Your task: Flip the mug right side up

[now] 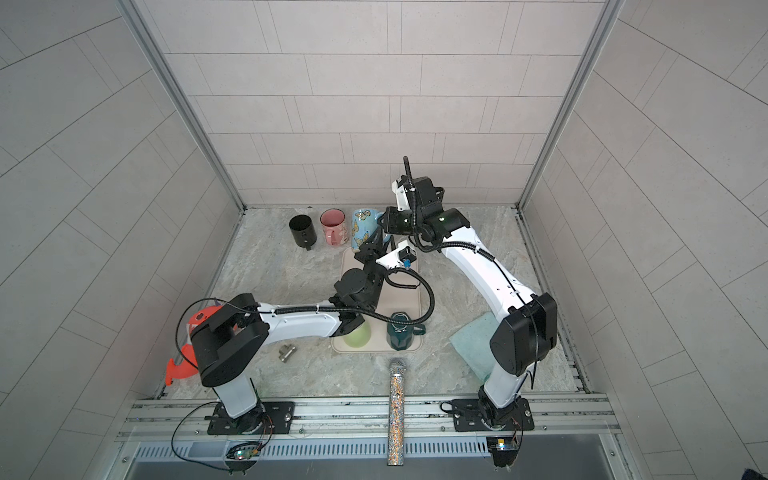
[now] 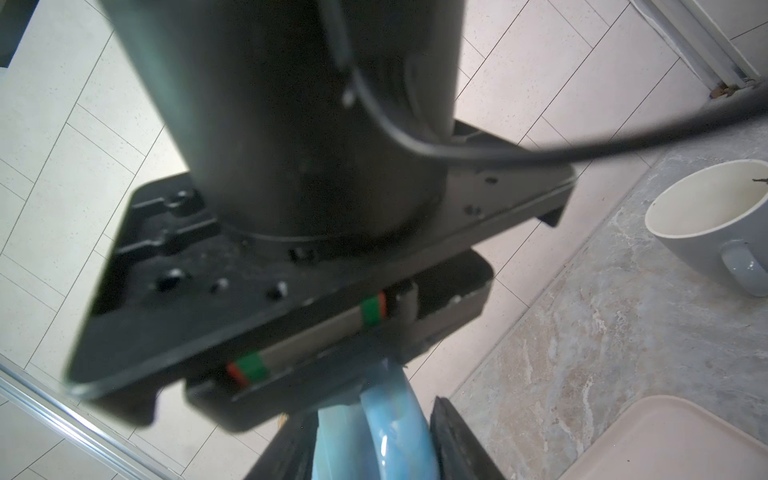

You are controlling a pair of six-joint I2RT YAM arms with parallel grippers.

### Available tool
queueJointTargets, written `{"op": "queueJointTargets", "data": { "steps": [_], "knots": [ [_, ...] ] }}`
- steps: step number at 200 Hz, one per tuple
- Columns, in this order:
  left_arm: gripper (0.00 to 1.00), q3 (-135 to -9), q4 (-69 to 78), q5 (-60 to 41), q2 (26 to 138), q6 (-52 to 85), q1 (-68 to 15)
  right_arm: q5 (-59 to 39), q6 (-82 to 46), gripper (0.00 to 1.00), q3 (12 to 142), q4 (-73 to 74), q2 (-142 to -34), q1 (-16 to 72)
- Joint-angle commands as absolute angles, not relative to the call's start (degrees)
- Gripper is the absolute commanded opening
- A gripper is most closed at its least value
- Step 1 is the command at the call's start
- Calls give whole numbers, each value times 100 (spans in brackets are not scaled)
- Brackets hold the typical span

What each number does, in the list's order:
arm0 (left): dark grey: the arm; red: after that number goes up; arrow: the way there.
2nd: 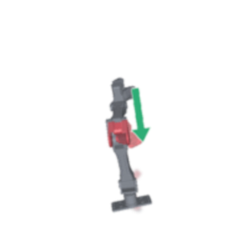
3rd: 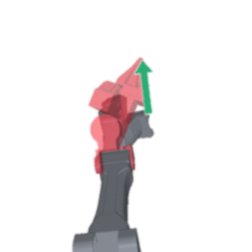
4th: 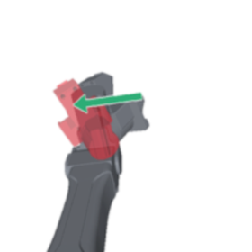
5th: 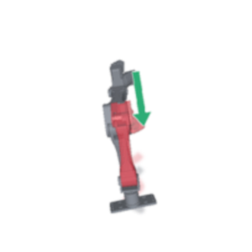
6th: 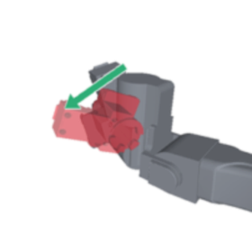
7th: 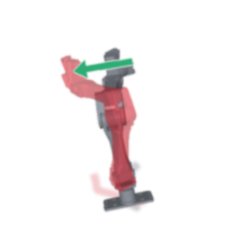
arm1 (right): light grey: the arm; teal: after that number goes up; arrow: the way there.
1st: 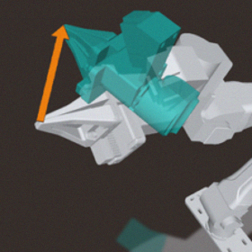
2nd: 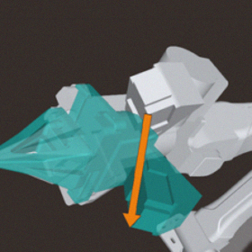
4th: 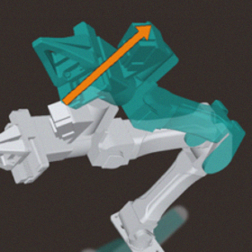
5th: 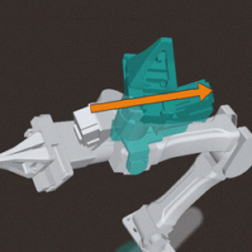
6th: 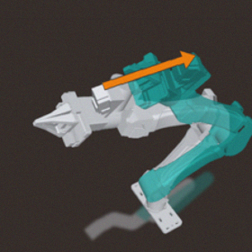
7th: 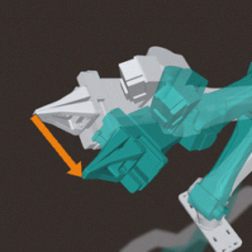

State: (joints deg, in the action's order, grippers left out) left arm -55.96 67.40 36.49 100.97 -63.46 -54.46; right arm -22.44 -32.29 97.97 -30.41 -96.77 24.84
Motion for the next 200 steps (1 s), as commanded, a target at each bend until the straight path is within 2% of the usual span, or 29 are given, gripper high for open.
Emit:
{"op": "queueJointTargets", "data": {
  "steps": [1, 86, 118, 174, 200],
  "knots": [
    [48, -5472, 7647, 4275, 9437, -6303, -5246, -1832, -3094, 0, 9888, -2947, -9795, 2156],
    [49, -5221, 7646, 4489, 9246, -6264, -5159, -1890, -3098, 0, 10060, -2800, -10017, 1961],
    [57, -5130, 7637, 4642, 9053, -6217, -5127, -1872, -3061, 0, 10103, -2709, -10170, 1925],
    [62, -4808, 7545, 4902, 8266, -5579, -4915, -1897, -2982, 0, 10200, -2227, -10493, 1899],
    [62, -4833, 6880, 5082, 7867, -5010, -4738, -1929, -2924, 0, 10179, -1780, -10657, 1898]
  ]
}}
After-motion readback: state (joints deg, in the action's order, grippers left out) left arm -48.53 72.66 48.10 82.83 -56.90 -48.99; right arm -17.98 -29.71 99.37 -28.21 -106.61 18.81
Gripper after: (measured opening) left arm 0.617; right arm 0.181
